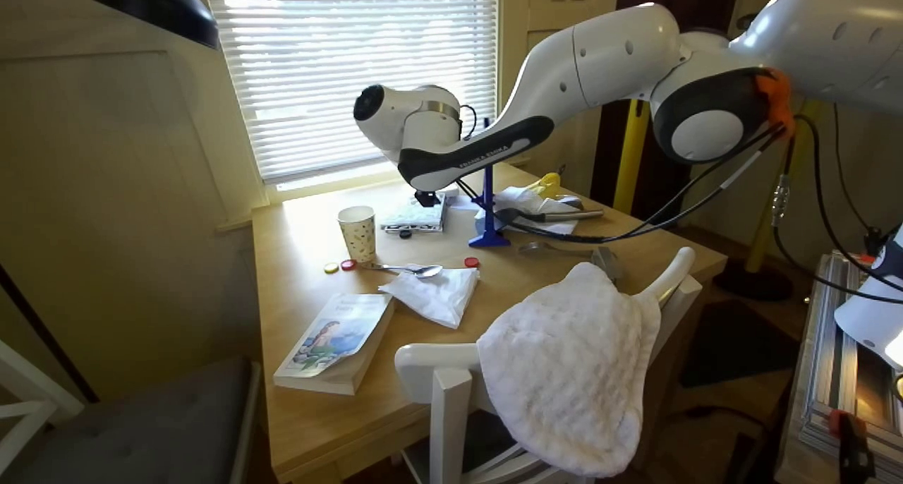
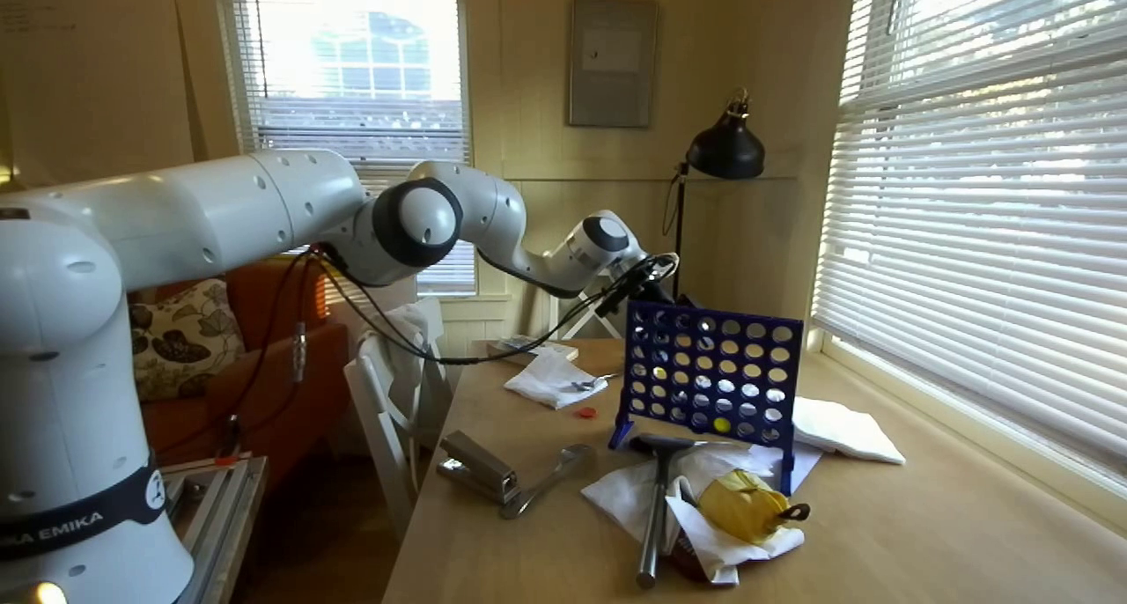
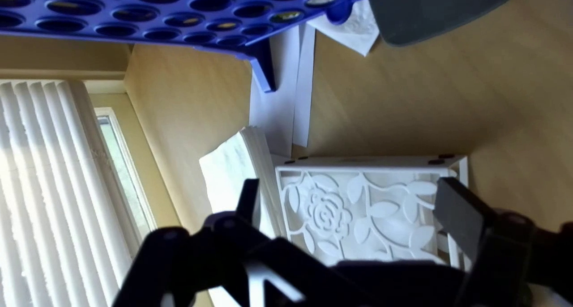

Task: Move the blue gameboard to the right then move the napkin holder to the left.

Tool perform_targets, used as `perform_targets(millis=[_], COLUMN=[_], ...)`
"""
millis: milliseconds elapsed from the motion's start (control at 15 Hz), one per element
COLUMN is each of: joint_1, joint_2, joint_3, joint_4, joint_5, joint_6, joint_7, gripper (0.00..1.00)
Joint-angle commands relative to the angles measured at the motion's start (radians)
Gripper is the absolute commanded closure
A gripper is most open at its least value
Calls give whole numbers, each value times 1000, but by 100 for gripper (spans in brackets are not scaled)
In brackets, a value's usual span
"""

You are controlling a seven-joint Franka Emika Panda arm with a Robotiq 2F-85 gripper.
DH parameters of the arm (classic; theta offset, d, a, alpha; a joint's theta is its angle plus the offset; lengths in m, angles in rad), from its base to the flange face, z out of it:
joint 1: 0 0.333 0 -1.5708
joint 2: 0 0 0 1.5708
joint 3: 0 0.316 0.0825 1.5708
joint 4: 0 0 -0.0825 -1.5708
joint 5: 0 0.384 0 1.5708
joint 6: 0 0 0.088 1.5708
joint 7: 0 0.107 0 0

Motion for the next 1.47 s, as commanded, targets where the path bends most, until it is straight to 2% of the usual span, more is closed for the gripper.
perform_targets(millis=[0,267,933,1400], joint_1=[-3,1,8,12], joint_2=[3,15,92,113], joint_3=[1,-7,-50,-89], joint_4=[0,4,33,36], joint_5=[0,-10,-36,-29], joint_6=[-20,-42,89,108], joint_7=[0,10,66,98], gripper=[0,0,0,0])
